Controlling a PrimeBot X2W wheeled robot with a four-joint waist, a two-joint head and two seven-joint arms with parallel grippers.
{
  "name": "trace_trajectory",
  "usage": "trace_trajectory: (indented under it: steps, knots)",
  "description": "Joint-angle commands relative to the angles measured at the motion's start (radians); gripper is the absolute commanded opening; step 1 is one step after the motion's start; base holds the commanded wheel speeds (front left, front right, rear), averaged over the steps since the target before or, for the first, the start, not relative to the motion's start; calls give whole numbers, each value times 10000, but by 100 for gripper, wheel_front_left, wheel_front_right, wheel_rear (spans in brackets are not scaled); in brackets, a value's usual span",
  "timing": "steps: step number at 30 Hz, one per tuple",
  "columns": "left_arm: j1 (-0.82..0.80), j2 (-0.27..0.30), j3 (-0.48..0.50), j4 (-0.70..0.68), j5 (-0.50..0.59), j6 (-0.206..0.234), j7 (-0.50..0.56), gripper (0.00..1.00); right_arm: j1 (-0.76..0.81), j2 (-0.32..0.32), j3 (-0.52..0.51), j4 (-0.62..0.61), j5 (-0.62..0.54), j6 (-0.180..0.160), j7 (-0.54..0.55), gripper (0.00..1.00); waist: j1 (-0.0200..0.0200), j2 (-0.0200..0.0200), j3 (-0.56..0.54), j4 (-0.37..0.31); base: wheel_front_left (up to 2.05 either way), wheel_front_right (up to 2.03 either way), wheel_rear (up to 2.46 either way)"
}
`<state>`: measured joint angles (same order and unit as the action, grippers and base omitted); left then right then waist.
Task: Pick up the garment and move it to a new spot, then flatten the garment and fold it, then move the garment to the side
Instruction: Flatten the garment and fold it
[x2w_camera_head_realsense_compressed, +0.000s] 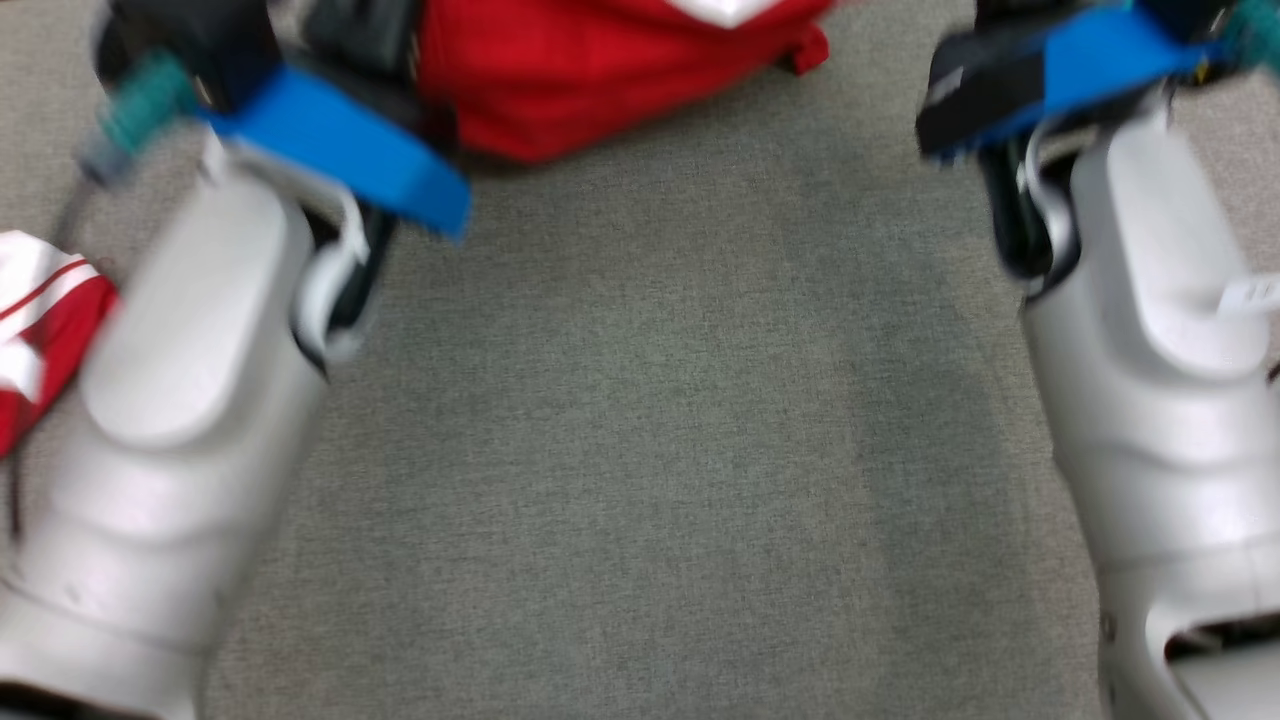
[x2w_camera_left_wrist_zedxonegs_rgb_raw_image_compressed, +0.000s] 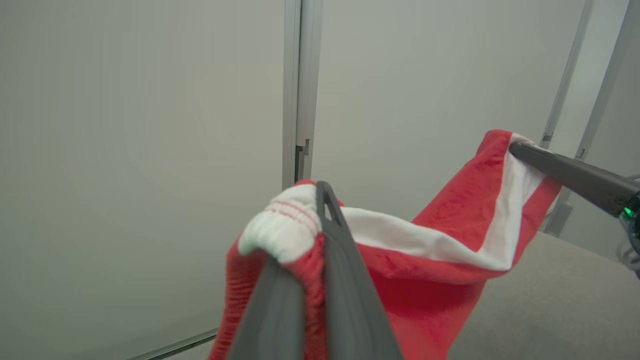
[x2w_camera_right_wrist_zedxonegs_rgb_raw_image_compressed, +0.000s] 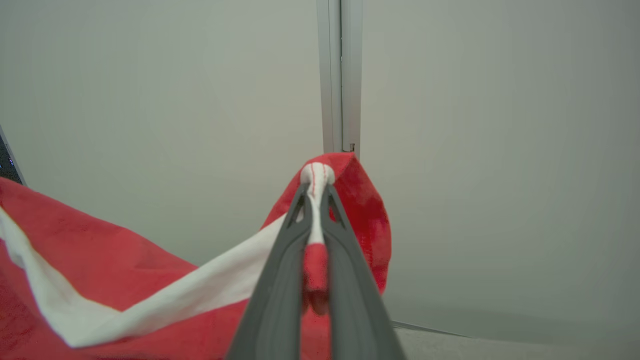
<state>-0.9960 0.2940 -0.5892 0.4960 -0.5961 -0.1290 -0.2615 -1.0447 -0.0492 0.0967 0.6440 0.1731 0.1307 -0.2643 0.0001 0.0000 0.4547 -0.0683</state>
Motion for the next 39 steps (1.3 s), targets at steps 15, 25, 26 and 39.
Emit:
trace_trajectory:
  steps: [15,25,26,39]
  knots:
    - [6507,-522,437,-2207,1457,-23,-51,0,6649,-359,5,-2624,622,1,-3,0,-1,0,-1523,183,0,0,0]
    - [8429,-637,308,-2956,1750,-23,-51,0,9331,-165,-599,-3986,722,1,-2,0,-1,0,-2223,279,0,0,0]
    - [8527,-654,304,-2992,1735,-23,-51,0,9494,-142,-674,-4087,704,1,-3,0,-1,0,-2269,284,0,0,0]
    - [8546,-893,502,-3082,1749,-24,-51,0,9141,-91,-902,-4241,502,1,-3,0,-1,0,-2370,550,0,0,0]
